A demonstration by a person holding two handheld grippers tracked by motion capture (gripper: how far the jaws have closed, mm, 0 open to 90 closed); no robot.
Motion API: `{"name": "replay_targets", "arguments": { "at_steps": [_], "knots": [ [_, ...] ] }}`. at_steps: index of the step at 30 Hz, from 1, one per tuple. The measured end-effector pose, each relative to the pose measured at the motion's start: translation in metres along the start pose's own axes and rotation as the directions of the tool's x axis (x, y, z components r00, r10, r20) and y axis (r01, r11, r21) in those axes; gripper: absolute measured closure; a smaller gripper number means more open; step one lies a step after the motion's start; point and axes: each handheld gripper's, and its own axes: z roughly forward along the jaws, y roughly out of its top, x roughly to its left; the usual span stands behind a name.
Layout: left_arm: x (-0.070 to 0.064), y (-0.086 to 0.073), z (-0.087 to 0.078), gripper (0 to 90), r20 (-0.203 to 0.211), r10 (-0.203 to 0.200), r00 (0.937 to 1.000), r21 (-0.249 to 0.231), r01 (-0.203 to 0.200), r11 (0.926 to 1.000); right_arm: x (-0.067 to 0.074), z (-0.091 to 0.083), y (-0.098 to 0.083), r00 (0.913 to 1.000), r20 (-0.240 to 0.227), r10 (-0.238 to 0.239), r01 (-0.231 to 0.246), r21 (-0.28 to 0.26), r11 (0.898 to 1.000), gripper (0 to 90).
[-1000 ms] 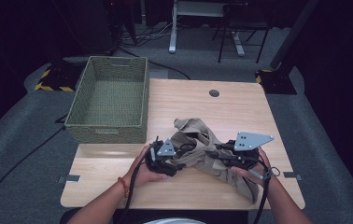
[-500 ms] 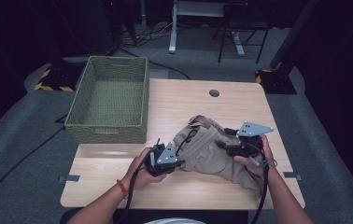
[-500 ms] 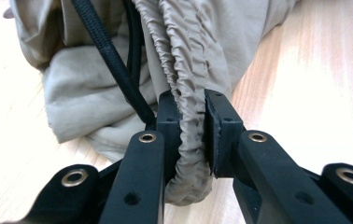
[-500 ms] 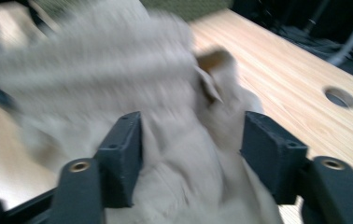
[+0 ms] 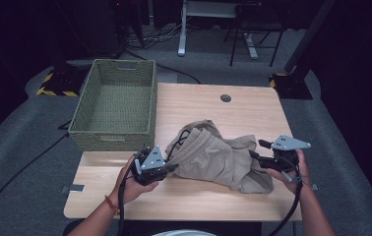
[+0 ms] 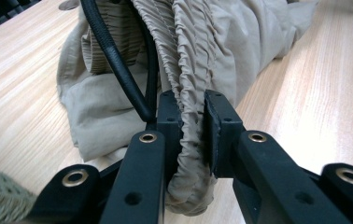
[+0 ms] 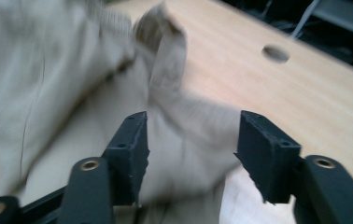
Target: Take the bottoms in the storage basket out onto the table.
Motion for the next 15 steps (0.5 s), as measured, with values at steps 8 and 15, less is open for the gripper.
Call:
{"name": "replay_targets", "arguments": {
  "at_steps": [8, 15],
  "knots": [
    [-0.003, 0.002, -0.002, 78.3, 0.048, -0.027, 0.9985, -0.044, 0.029, 0.9986, 0.017, 0.031, -0.034, 0.9938, -0.106, -0.034, 0.048, 0.140, 0.989, 54.2],
    [-0.010, 0.029, -0.010, 78.5, 0.066, 0.002, 0.9978, -0.107, 0.005, 0.9942, 0.035, 0.059, -0.034, 0.9772, -0.205, -0.055, 0.092, 0.178, 0.980, 60.1]
  ]
}}
